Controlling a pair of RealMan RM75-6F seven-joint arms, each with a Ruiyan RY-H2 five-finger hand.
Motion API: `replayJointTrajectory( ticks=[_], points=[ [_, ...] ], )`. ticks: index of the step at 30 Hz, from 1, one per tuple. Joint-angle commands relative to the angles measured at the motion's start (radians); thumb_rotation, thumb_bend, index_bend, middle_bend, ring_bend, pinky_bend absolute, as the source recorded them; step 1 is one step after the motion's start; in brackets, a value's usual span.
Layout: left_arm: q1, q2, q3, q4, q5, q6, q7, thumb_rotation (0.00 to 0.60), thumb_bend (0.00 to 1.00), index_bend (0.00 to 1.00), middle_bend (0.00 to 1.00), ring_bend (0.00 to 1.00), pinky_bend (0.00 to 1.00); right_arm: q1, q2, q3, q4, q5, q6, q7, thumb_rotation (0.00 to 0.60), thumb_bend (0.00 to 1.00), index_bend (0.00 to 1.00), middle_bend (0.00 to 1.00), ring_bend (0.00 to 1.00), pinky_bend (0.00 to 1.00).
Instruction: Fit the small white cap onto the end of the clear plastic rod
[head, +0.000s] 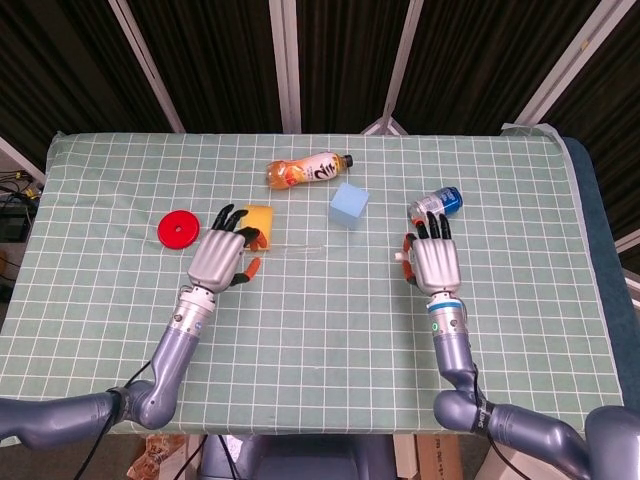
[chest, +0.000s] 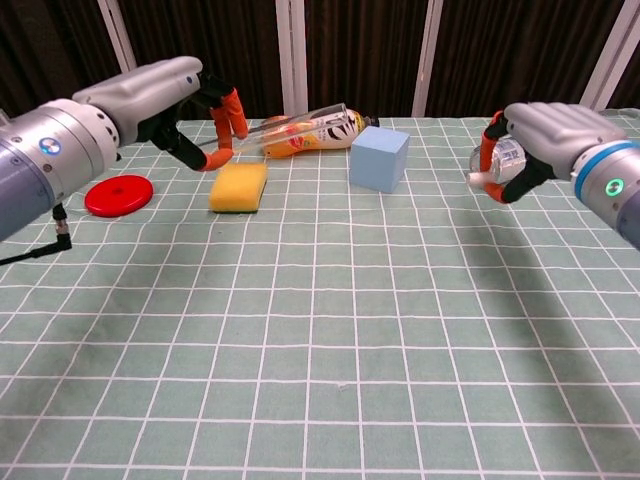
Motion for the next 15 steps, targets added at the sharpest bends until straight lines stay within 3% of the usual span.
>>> replayJointTrajectory(
  ticks=[1, 15],
  points=[
    [-0.004, -0.052, -0.007, 0.024, -0.039, -0.004, -0.005, 0.600, 0.74, 0.49, 0.50, 0.13, 0.00, 0.017, 0.040, -0.002, -0.057, -0.065, 0.024, -0.009, 0.600, 0.45, 0.53, 0.21, 0.00, 0.00],
    [-0.022, -0.168, -0.010, 0.085, -0.058, 0.008, 0.008, 0.600, 0.74, 0.49, 0.50, 0.13, 0.00, 0.058, 0.070, -0.074, -0.058, -0.314, 0.081, -0.019, 0.600, 0.45, 0.53, 0.21, 0.00, 0.00]
  ],
)
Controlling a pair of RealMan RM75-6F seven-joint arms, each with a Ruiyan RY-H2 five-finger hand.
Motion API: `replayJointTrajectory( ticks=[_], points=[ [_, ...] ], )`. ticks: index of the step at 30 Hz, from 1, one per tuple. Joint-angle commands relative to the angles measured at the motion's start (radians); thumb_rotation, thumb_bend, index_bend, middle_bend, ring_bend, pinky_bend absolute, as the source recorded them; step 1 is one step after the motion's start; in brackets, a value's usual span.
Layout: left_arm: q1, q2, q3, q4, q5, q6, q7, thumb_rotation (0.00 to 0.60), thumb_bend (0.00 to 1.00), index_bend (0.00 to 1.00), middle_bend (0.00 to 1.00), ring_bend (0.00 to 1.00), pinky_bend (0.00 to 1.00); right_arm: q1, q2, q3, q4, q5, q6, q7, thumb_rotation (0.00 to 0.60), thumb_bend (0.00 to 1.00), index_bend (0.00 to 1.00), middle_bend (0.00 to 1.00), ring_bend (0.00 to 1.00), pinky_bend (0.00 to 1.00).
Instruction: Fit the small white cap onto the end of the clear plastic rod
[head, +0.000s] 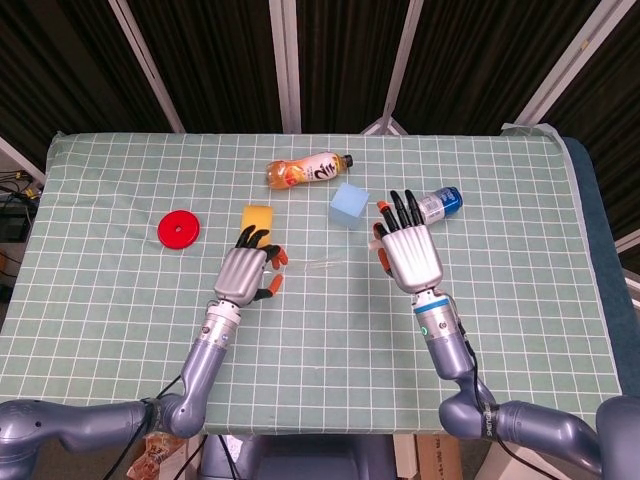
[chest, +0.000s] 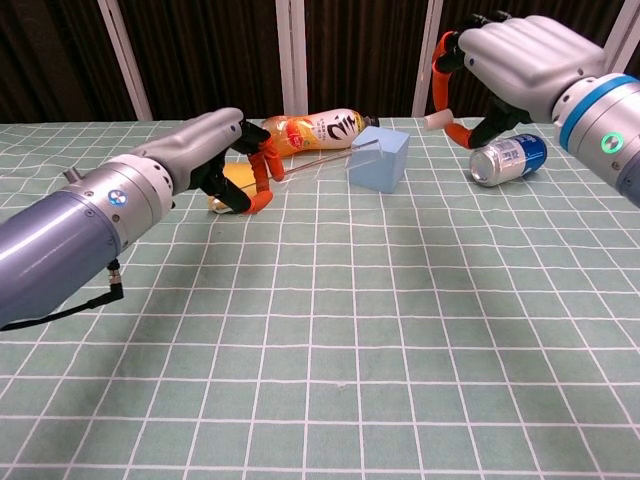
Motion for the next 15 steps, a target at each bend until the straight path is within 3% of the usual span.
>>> replayJointTrajectory(
  ticks=[1, 6, 15],
  points=[
    [-0.001, -0.011, -0.003, 0.010, -0.002, 0.003, 0.002, 0.600, 0.74, 0.49, 0.50, 0.13, 0.00, 0.009, -0.004, -0.026, 0.026, -0.056, 0.014, 0.011, 0.600, 0.45, 0.53, 0.21, 0.00, 0.00],
    [0.010, -0.040, -0.022, 0.011, -0.024, 0.036, 0.004, 0.600, 0.74, 0.49, 0.50, 0.13, 0.00, 0.028, -0.027, -0.072, 0.110, -0.181, 0.048, -0.005, 0.600, 0.45, 0.53, 0.21, 0.00, 0.00],
    [0.023, -0.080, -0.042, 0.015, -0.056, 0.072, 0.029, 0.600, 0.74, 0.49, 0.50, 0.13, 0.00, 0.032, -0.094, -0.059, 0.190, -0.195, 0.062, -0.002, 0.600, 0.45, 0.53, 0.21, 0.00, 0.00]
  ],
)
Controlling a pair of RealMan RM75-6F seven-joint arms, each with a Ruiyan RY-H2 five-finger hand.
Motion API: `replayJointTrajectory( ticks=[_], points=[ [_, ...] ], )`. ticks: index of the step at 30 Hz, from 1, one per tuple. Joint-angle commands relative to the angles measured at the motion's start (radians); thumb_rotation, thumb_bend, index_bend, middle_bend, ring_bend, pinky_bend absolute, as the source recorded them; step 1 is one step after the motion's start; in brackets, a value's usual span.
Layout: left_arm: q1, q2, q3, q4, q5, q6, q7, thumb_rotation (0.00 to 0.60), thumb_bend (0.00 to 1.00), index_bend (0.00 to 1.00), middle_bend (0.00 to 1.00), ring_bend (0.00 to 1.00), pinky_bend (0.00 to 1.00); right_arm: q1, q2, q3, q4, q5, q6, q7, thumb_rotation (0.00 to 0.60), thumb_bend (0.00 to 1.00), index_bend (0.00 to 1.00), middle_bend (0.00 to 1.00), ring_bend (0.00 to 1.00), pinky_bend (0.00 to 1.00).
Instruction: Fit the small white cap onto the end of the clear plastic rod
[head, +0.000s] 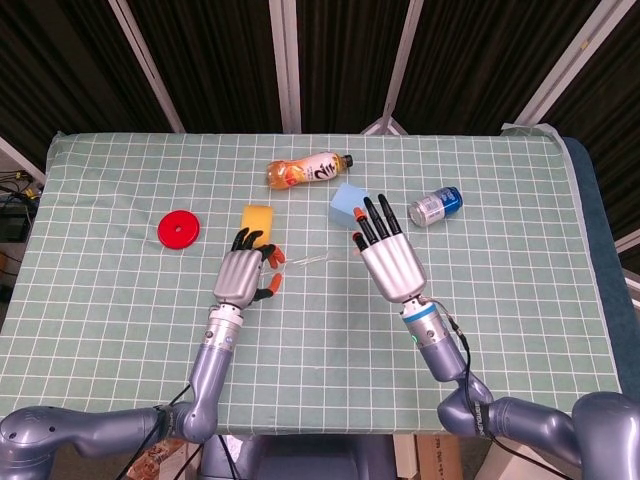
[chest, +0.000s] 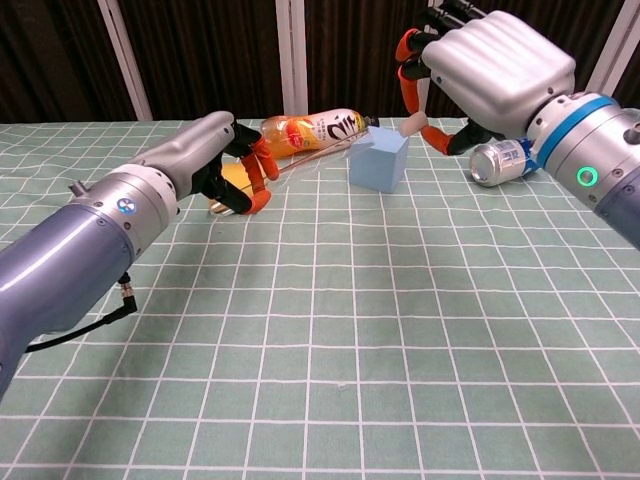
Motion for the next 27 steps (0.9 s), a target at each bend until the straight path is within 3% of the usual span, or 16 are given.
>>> replayJointTrajectory(
  ticks=[1, 27],
  points=[
    [0.001, -0.005, -0.003, 0.003, -0.009, -0.003, 0.014, 0.600, 0.74, 0.49, 0.50, 0.13, 0.00, 0.005, -0.022, 0.011, 0.023, 0.003, -0.001, -0.004, 0.600, 0.45, 0.53, 0.21, 0.00, 0.00],
    [0.016, -0.039, -0.015, 0.002, -0.007, 0.020, 0.029, 0.600, 0.75, 0.49, 0.50, 0.14, 0.02, 0.002, -0.092, 0.045, 0.065, 0.022, 0.007, -0.017, 0.600, 0.45, 0.53, 0.21, 0.00, 0.00]
  ],
)
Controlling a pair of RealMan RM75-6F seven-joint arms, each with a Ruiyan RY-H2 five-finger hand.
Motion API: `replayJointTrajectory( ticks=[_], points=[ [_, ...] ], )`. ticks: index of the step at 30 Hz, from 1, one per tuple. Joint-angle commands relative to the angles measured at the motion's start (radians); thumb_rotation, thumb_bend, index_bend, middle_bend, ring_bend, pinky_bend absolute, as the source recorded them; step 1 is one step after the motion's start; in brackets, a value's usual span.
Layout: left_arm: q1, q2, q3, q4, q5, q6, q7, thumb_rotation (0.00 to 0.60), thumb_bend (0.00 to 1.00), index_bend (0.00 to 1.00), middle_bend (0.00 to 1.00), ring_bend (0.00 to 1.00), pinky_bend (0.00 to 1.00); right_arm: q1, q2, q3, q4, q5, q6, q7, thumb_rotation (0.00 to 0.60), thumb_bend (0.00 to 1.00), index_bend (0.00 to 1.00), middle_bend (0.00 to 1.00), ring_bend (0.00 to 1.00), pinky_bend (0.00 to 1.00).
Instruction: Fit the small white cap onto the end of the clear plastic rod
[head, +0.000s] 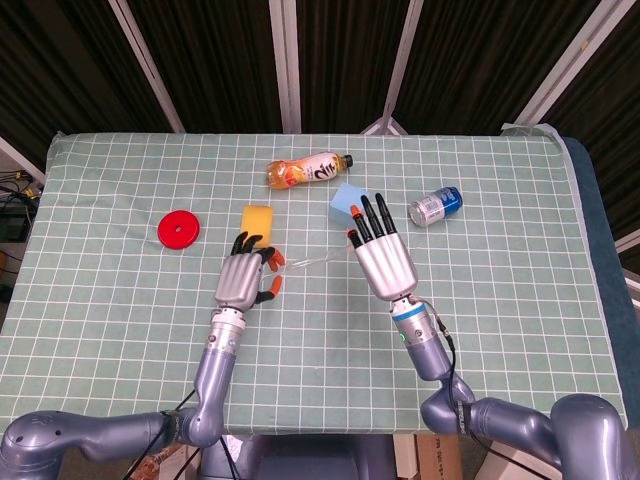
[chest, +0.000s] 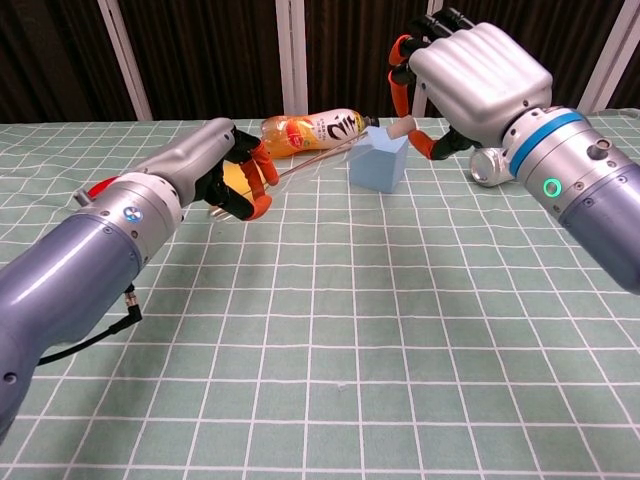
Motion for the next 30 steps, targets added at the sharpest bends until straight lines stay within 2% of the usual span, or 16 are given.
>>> replayJointTrajectory(
  ticks=[1, 30],
  points=[
    [0.001, -0.003, 0.000, 0.002, 0.001, -0.001, 0.000, 0.600, 0.75, 0.49, 0.50, 0.14, 0.02, -0.001, 0.000, 0.003, -0.003, 0.001, 0.000, -0.001, 0.600, 0.45, 0.53, 0.21, 0.00, 0.00],
    [0.004, -0.025, -0.003, 0.022, 0.027, -0.006, 0.000, 0.600, 0.75, 0.49, 0.50, 0.14, 0.02, -0.017, -0.019, 0.005, -0.031, 0.015, -0.005, -0.016, 0.600, 0.45, 0.53, 0.21, 0.00, 0.00]
  ],
)
